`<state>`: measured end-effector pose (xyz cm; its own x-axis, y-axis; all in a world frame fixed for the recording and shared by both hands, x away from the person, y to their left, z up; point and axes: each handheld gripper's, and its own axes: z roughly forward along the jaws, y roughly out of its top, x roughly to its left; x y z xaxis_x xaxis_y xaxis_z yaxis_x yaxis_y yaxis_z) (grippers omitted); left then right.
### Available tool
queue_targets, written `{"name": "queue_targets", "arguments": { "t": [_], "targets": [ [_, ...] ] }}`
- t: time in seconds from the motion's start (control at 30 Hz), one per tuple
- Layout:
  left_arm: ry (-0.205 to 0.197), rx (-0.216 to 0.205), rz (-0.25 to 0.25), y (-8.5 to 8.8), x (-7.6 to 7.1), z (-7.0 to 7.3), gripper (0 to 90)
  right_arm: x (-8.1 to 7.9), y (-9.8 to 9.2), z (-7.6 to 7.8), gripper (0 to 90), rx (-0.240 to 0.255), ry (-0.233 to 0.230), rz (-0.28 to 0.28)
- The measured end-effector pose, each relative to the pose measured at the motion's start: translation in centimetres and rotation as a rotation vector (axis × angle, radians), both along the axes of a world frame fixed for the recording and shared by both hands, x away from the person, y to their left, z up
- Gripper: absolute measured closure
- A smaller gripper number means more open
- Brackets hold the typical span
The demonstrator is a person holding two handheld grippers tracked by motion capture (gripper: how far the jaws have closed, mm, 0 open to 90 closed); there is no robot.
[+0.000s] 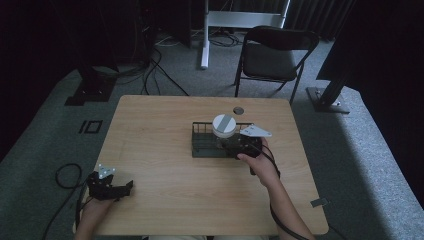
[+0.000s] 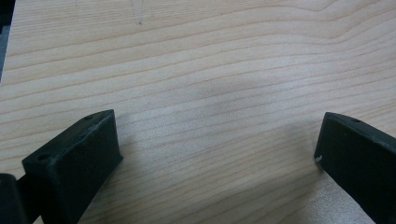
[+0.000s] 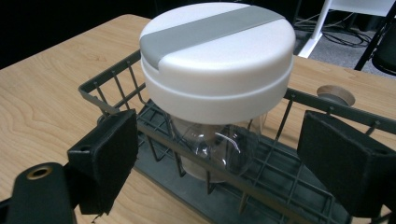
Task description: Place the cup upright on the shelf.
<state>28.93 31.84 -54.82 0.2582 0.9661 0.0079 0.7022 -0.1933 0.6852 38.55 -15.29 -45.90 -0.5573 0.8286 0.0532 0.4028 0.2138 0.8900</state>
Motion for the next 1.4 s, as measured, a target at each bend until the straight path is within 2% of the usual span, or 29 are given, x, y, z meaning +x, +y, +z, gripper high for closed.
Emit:
{"name": "queue_targets", "arguments": {
  "t": [0.23,0.73,0.87,1.4],
  "targets": [
    [0.0,0.0,0.0,0.0,0.0,0.0,0.2,-1.0,-0.9,0.1,12.3,0.005,-0.013,0.002],
    [0.0,0.0,0.0,0.0,0.0,0.0,0.2,-2.5,-4.1,-0.2,12.3,0.014,-0.023,-0.044],
    [0.0,0.0,0.0,0.0,0.0,0.0,0.2,-2.8,-4.7,-0.6,12.3,0.024,-0.02,-0.053],
    [0.0,0.0,0.0,0.0,0.0,0.0,0.2,-4.1,-7.3,-2.7,12.3,0.004,0.01,-0.094]
  ]
}}
